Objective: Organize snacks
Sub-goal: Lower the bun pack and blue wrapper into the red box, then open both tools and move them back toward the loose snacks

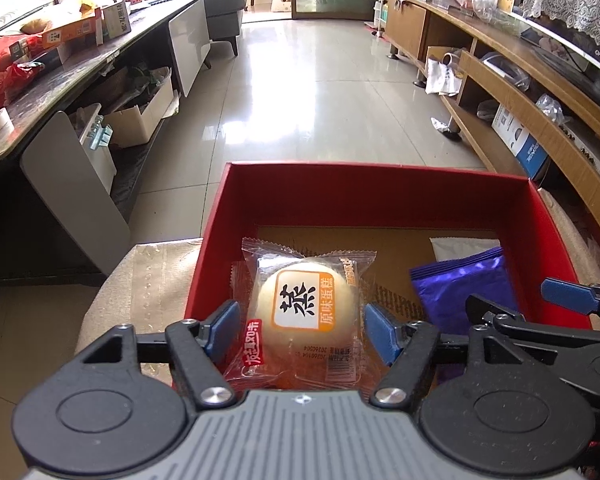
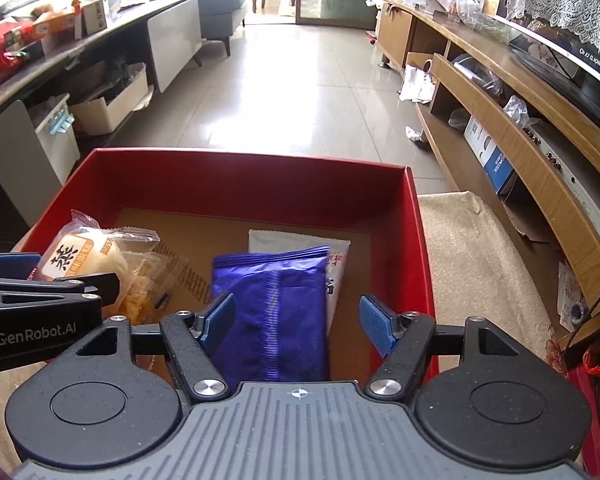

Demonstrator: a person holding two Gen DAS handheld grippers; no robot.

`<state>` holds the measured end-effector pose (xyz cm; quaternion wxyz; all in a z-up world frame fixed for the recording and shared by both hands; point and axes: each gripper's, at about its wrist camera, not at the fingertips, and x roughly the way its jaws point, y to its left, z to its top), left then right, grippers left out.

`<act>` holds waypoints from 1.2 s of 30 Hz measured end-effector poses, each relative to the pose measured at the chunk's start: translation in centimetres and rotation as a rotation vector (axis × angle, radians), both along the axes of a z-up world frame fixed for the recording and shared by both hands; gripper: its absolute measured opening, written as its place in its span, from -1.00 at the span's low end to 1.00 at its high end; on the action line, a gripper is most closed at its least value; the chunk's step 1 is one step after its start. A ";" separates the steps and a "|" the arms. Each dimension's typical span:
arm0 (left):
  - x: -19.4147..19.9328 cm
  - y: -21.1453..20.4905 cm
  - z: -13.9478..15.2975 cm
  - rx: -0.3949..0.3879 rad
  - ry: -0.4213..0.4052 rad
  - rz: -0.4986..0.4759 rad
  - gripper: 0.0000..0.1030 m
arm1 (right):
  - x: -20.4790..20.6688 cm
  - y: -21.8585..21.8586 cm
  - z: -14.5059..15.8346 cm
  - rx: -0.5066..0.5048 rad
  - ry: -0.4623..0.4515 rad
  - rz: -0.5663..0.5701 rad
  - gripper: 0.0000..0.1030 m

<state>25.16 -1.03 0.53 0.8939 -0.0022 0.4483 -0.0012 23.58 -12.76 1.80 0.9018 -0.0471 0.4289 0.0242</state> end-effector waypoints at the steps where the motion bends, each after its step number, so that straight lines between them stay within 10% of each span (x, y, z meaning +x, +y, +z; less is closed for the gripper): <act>1: -0.1 0.0 0.2 -0.001 -0.005 0.000 0.28 | -0.1 0.0 0.2 0.002 -0.004 -0.001 0.47; 22: -4.6 -0.4 2.7 -0.034 -0.051 -0.089 0.41 | -3.4 -1.1 3.6 -0.019 -0.040 -0.028 0.52; 36: -8.2 -3.0 0.3 -0.118 0.072 -0.330 0.42 | -9.1 -3.9 3.6 -0.065 0.033 -0.061 0.54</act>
